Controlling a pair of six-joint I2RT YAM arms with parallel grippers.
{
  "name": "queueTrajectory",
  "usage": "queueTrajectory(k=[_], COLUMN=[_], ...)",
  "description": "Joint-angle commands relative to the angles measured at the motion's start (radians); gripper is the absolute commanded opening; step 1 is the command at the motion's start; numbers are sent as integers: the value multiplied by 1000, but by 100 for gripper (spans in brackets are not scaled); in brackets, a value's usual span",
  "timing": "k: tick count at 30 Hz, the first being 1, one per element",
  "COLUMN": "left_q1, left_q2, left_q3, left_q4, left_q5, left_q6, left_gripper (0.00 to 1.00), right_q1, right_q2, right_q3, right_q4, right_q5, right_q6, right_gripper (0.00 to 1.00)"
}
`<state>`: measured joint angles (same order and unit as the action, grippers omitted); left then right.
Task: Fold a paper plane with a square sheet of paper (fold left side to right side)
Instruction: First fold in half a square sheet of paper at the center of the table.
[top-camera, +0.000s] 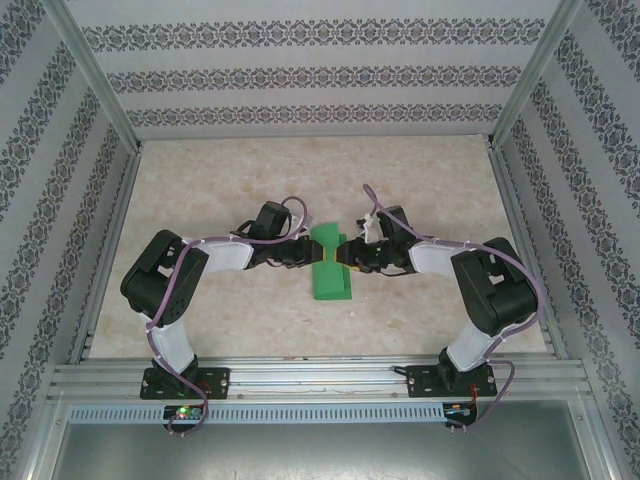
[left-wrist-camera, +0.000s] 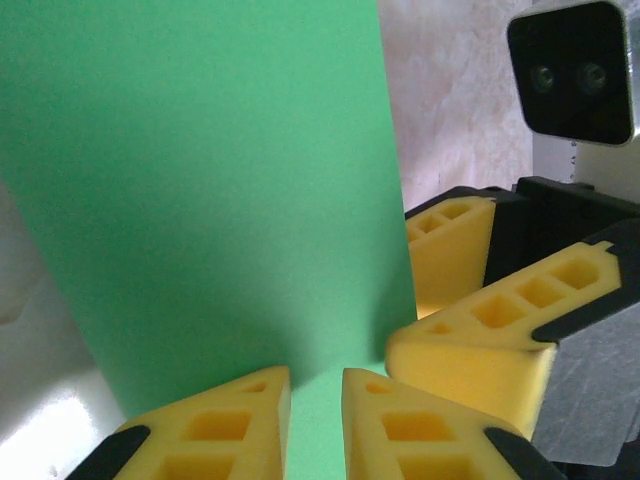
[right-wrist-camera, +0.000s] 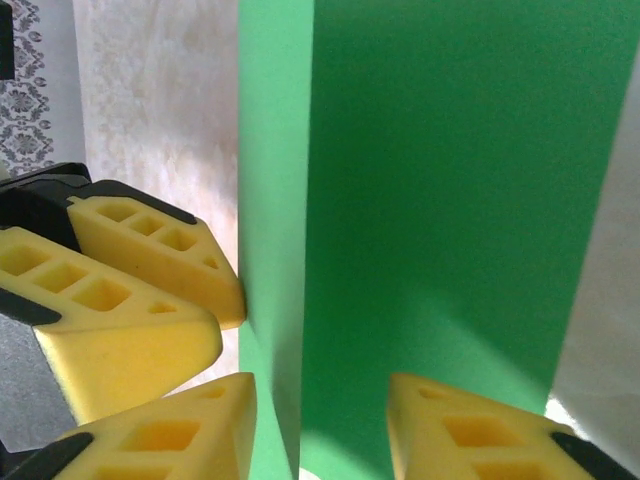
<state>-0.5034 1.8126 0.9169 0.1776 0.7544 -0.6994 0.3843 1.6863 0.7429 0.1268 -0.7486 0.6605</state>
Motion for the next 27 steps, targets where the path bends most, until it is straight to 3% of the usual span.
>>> queueTrajectory(k=[1,6,11,18,27], left_q1=[-14,-16,-15,-14,-27], left_q2=[8,-12,-104,-179,-81], left_q3=[23,19,7,12,43], left_q4=[-29,-28,-65,-216,-255], left_q5=[2,-12,-72,-205,-217], left_q6=[23,20,35,94,80], left_gripper=[21,23,38,54,57], right_q1=[15,19,19,29,38], right_q2=[20,26,21,19,32], right_q3=[28,30,30,45,65], right_q4=[42,31,-18,-96,-136], right_q5=[-25,-10,42,108,136], right_q6=[7,4,-11,-44,-61], right_gripper=[35,18,2,1,2])
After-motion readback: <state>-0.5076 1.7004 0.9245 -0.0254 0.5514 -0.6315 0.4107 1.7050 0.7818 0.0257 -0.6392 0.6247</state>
